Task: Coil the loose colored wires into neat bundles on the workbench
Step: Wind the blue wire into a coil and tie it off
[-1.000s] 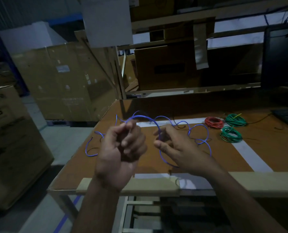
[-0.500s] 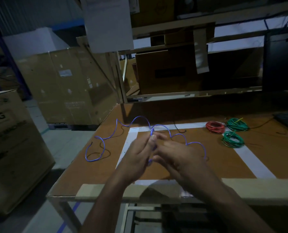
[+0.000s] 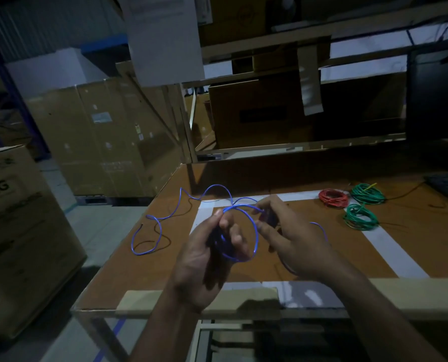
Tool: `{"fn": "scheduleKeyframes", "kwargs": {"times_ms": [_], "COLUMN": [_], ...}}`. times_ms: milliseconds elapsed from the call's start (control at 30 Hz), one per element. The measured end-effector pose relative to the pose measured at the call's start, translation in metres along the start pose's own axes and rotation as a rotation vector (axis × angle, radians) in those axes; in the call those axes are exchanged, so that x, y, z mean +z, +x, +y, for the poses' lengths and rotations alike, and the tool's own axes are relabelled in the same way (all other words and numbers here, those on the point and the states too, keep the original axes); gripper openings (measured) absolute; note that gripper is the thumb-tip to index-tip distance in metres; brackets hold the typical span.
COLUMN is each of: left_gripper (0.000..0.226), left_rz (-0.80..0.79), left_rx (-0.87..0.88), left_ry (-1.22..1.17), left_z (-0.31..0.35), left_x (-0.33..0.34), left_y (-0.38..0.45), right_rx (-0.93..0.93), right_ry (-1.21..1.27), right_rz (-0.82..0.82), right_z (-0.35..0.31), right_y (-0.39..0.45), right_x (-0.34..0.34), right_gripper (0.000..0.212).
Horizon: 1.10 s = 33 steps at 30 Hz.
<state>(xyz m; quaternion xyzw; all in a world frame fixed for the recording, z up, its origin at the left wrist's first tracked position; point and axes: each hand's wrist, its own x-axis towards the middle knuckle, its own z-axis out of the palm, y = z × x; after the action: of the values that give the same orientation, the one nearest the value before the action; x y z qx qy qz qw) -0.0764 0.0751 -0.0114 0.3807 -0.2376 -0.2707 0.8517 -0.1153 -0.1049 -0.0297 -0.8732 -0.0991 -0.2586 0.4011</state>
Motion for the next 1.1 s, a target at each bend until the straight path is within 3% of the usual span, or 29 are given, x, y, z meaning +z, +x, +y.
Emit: {"fn": "scheduleKeyframes", "kwargs": {"times_ms": [100, 167, 267, 367, 467, 567, 667, 867, 967, 1100], "left_gripper": [0.042, 0.050, 0.037, 0.029, 0.019, 0.032, 0.033, 0.033, 0.036, 0.038], "left_rz": [0.041, 0.077, -0.053, -0.026, 0.053, 0.087, 0.160, 0.053, -0.014, -0.114], "left_rx": [0.056, 0.095, 0.088, 0.132, 0.224, 0.336, 0.389, 0.310, 0.226, -0.017], "left_ry": [-0.149, -0.290, -0.594, -0.601, -0.589, -0.436, 0.041, 0.800, 0.718, 0.328], "left_z": [0.006, 0.011, 0.025, 0.035, 0.039, 0.034, 0.019, -0.010, -0.011, 0.005], "left_x": [0.004, -0.001, -0.017, -0.031, -0.025, -0.020, -0.017, -0.028, -0.021, -0.013], "left_y": [-0.003, 0.000, 0.008, 0.015, 0.019, 0.023, 0.030, 0.027, 0.019, 0.010], "right_rx": [0.009, -0.026, -0.060, -0.109, -0.173, -0.216, -0.258, -0.221, -0.150, -0.095], "right_ry": [0.000, -0.064, -0.237, -0.289, -0.286, -0.320, -0.273, -0.144, -0.044, -0.051], "right_rz": [-0.130, -0.079, 0.013, 0.016, 0.017, -0.077, -0.121, 0.114, 0.245, 0.242], "right_z": [0.003, 0.008, 0.019, 0.023, 0.021, 0.009, -0.005, -0.022, -0.026, -0.022], "right_y": [-0.012, -0.019, -0.025, -0.033, -0.037, -0.037, -0.035, -0.014, 0.000, 0.017], "right_x": [-0.002, 0.000, 0.002, 0.002, 0.004, 0.008, 0.011, 0.001, -0.006, -0.010], "right_gripper": [0.021, 0.009, 0.028, 0.042, 0.038, 0.029, 0.027, 0.013, 0.009, 0.031]}}
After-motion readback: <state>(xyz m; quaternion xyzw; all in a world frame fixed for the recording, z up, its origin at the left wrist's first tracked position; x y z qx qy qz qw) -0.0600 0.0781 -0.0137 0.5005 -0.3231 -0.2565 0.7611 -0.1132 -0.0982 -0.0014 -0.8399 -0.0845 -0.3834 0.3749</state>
